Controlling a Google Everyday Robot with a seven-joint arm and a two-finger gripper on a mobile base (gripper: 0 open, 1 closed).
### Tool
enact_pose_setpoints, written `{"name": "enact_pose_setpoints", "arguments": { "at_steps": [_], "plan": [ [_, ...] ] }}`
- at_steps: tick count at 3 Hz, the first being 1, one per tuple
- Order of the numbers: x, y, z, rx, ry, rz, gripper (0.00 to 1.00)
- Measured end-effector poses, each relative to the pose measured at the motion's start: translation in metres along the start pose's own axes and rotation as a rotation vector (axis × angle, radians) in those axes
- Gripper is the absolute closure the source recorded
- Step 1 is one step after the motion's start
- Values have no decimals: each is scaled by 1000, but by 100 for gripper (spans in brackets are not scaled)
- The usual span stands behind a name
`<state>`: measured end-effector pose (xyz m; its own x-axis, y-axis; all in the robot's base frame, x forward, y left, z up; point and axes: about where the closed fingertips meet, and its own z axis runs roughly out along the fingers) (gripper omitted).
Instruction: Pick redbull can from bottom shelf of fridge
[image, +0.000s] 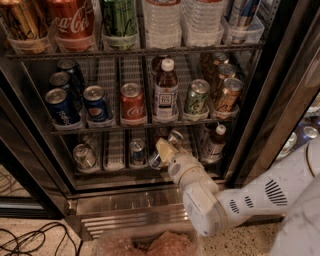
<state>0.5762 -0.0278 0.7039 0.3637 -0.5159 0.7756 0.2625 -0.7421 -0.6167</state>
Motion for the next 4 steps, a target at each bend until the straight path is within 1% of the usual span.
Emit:
{"name": "enact_pose_setpoints", "arguments": {
  "at_steps": [1,2,3,4],
  "plan": [
    [0,0,0,-1,1,1,100],
    [8,-2,-10,-12,-24,58,100],
    [18,-9,-33,-26,-61,173,100],
    [34,-15,-60,-34,-56,322,100]
  ]
}}
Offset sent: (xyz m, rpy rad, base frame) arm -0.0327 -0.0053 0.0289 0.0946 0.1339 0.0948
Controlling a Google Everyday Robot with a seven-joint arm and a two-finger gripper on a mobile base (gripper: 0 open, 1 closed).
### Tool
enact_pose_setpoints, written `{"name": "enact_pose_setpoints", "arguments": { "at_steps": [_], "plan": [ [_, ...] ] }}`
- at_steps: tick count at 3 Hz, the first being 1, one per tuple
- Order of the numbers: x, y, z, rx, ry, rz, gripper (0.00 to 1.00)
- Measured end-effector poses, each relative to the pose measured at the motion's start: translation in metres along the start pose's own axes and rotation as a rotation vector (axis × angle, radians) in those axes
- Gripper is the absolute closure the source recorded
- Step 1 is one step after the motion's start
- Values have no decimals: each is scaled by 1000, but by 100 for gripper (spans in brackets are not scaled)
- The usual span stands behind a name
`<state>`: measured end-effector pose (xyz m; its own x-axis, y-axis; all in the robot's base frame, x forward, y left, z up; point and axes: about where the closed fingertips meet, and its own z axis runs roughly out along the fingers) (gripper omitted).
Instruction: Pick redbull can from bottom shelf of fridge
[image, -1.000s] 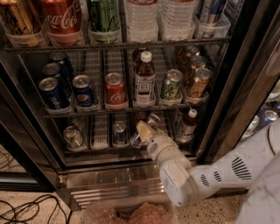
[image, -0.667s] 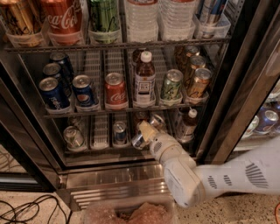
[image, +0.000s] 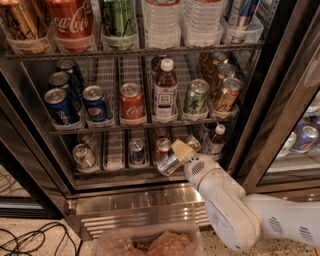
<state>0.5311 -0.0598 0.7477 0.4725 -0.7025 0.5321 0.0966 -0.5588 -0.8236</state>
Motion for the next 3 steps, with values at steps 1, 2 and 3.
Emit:
{"name": "enact_pose_setpoints", "arguments": {
  "at_steps": [1,2,3],
  "plan": [
    [9,-18,-25,51,19,150,100],
    [17,-17,-26,43,45,264,100],
    [21,-12,-26,26,66,275,100]
  ]
}}
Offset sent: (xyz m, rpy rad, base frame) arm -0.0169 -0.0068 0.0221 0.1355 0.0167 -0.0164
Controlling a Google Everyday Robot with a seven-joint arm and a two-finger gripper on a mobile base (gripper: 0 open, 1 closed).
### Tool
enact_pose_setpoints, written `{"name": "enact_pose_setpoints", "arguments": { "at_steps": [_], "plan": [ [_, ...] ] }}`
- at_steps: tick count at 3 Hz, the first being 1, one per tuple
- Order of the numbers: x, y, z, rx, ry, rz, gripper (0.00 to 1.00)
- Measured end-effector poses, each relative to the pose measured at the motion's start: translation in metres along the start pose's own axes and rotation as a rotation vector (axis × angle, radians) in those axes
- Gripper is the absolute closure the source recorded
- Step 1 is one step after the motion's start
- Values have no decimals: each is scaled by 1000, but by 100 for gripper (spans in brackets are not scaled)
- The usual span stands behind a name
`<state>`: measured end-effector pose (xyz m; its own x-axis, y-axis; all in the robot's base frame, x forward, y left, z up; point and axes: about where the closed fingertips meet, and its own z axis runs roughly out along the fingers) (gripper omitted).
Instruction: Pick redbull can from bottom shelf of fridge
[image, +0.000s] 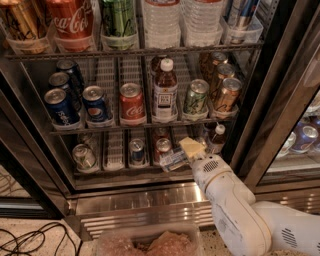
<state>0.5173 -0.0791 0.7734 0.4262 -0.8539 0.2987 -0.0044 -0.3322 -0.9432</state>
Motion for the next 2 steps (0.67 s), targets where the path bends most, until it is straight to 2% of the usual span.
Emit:
{"name": "enact_pose_setpoints", "arguments": {
  "at_steps": [1,2],
  "plan": [
    [-2,2,-3,-9,-21,20,100],
    [4,5,-16,-26,-31,107,100]
  ]
}}
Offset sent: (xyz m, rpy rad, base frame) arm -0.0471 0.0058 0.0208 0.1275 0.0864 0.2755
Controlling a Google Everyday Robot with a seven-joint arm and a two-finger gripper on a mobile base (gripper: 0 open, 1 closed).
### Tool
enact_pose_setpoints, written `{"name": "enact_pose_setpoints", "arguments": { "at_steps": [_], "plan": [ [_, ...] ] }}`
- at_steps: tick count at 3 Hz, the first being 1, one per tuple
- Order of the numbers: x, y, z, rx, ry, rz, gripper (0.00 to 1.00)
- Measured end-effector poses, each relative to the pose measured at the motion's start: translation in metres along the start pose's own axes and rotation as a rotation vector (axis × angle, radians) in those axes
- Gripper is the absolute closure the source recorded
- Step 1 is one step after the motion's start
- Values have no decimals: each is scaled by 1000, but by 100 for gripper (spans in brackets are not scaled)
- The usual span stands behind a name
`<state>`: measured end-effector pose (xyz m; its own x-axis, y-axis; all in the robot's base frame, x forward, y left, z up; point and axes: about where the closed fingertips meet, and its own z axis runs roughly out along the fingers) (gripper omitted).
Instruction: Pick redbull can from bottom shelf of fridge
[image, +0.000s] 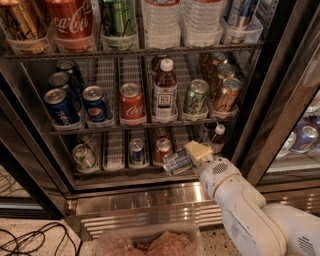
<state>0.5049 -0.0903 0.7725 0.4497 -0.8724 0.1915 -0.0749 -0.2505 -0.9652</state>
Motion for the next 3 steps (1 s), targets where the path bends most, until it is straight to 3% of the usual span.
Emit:
{"name": "enact_pose_setpoints", "arguments": {
  "at_steps": [1,2,3],
  "plan": [
    [-1,-1,-17,-9,-24,50,100],
    [-34,16,-23,-56,-136,72,100],
    [-44,16,-20,-70,-165,63,100]
  ]
}}
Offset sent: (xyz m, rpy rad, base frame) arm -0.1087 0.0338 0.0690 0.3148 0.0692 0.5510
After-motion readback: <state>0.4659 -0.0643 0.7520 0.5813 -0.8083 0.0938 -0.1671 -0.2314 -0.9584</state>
